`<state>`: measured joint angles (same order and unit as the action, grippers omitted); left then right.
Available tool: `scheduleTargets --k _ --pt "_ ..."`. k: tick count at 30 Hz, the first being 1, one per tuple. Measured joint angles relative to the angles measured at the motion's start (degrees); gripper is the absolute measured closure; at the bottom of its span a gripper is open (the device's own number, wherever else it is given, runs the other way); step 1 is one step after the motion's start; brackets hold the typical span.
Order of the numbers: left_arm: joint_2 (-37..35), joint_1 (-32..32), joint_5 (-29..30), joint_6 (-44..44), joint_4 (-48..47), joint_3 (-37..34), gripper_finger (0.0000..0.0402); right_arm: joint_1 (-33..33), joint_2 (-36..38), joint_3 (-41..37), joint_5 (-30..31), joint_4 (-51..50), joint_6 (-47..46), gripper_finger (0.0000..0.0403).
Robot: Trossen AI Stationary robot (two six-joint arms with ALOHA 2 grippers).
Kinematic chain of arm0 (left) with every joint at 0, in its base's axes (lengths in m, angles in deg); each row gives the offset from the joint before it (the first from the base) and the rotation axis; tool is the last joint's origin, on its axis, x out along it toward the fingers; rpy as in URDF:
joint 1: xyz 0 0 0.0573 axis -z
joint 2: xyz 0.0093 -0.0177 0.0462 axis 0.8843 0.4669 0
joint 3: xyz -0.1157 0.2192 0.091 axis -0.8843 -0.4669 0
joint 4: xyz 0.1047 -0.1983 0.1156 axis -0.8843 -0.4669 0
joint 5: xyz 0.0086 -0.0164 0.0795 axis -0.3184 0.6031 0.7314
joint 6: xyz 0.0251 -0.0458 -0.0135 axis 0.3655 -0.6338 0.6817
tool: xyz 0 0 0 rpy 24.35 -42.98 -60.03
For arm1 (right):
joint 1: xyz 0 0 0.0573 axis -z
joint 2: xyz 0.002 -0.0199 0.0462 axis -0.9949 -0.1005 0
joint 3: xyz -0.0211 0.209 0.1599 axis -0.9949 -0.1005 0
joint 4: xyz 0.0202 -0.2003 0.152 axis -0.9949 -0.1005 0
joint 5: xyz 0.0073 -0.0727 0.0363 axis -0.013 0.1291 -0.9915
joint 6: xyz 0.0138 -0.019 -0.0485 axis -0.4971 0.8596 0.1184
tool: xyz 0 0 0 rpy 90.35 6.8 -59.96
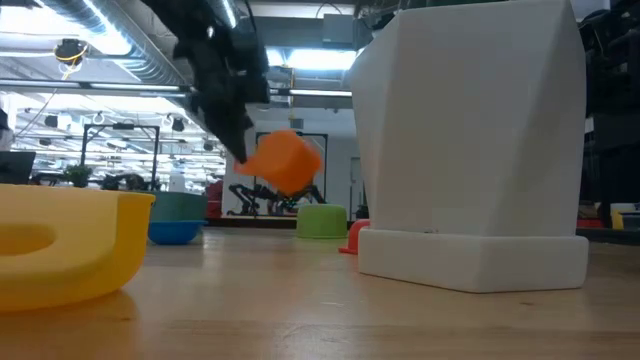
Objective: Nest measuring cups in basket
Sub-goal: Prepare the orange measuring cup to an upright position
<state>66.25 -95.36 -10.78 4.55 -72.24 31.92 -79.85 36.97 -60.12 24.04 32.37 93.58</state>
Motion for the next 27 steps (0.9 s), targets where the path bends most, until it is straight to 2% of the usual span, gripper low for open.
scheduleTargets --k 5,13,18,27 --pt "-4.2 5.2 11.5 -6.1 0.5 0.0 0.0401 0.0 0.0 0.0 0.0 0.2 0.0 0.0226" --pt "-4.6 15.0 37.7 -15.5 0.7 -1.3 0.0401 0.0 0.0 0.0 0.0 0.2 0.0 0.0226" --pt "-4.6 20.3 53.1 -27.4 -0.3 -5.0 0.0401 0.0 0.0 0.0 0.0 0.2 0.0 0.0226" --pt "-4.3 28.9 62.9 -37.4 0.3 -11.6 0.0402 0.0 0.0 0.0 0.0 0.2 0.0 0.0226"
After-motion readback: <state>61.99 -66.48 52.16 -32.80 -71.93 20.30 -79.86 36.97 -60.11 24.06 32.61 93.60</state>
